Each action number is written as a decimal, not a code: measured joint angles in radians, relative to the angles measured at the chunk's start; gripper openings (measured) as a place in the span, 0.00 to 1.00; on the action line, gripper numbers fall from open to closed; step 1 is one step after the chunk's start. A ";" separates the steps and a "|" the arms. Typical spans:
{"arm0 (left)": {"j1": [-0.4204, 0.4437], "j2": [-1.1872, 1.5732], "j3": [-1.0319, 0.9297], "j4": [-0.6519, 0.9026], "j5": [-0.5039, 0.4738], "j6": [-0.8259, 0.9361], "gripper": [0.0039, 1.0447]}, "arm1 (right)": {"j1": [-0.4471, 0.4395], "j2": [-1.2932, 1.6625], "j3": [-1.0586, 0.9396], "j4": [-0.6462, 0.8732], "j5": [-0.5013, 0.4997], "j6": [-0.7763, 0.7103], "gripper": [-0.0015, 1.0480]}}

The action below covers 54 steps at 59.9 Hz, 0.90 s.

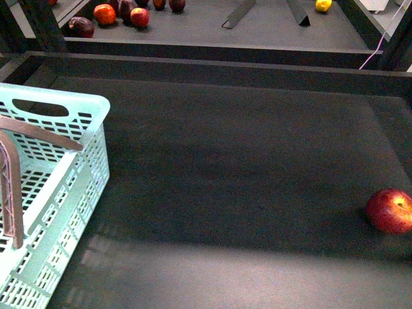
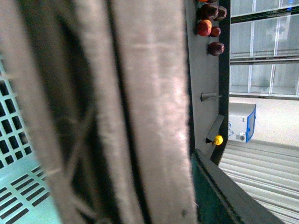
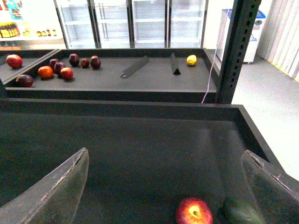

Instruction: Pick apple with right arm and hold basket with left

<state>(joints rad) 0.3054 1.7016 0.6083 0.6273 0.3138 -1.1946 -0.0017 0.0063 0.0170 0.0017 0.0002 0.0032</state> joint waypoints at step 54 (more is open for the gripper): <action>-0.434 -0.413 0.106 -0.397 0.046 0.129 0.15 | 0.000 0.000 0.000 0.000 0.000 0.000 0.92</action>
<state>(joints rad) -0.1284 1.2884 0.7147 0.2306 0.3595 -1.0657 -0.0017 0.0059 0.0170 0.0017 0.0002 0.0032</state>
